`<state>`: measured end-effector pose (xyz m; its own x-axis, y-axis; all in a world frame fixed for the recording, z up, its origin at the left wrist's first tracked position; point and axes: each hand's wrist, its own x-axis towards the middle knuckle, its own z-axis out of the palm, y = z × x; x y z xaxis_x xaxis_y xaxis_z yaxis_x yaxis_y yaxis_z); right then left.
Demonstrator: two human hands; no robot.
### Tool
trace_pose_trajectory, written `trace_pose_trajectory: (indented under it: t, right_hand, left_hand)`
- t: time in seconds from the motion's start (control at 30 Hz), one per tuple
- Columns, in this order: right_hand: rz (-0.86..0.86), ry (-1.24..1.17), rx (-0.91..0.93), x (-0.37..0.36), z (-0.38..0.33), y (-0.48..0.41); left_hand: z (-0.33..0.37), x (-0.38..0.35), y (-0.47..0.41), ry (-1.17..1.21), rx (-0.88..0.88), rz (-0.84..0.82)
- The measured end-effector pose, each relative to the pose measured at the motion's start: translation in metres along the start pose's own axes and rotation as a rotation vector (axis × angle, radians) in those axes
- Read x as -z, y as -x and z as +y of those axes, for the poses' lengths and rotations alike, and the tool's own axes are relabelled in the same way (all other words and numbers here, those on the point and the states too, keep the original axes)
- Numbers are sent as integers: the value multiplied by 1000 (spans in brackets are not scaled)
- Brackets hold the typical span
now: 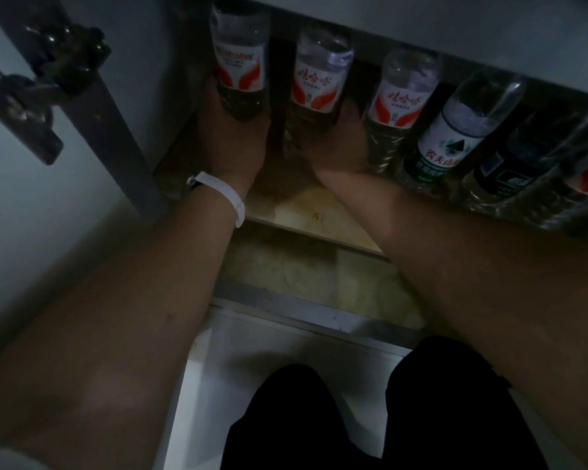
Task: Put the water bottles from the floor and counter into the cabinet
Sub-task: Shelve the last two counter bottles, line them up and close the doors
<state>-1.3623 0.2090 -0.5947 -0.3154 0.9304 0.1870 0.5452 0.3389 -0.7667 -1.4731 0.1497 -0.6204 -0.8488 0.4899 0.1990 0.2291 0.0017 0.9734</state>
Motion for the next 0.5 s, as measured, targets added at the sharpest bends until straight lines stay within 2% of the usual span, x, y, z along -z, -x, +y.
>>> trace_pose_trajectory:
  t: [0.33, 0.5]
  right_hand:
    - [-139, -45, -18, 14, -4, 4]
    - [-178, -85, 10, 18, -4, 16]
  left_hand:
    - [-1, 7, -1, -65, 12, -112]
    - [0, 10, 6, -196, 5, -128]
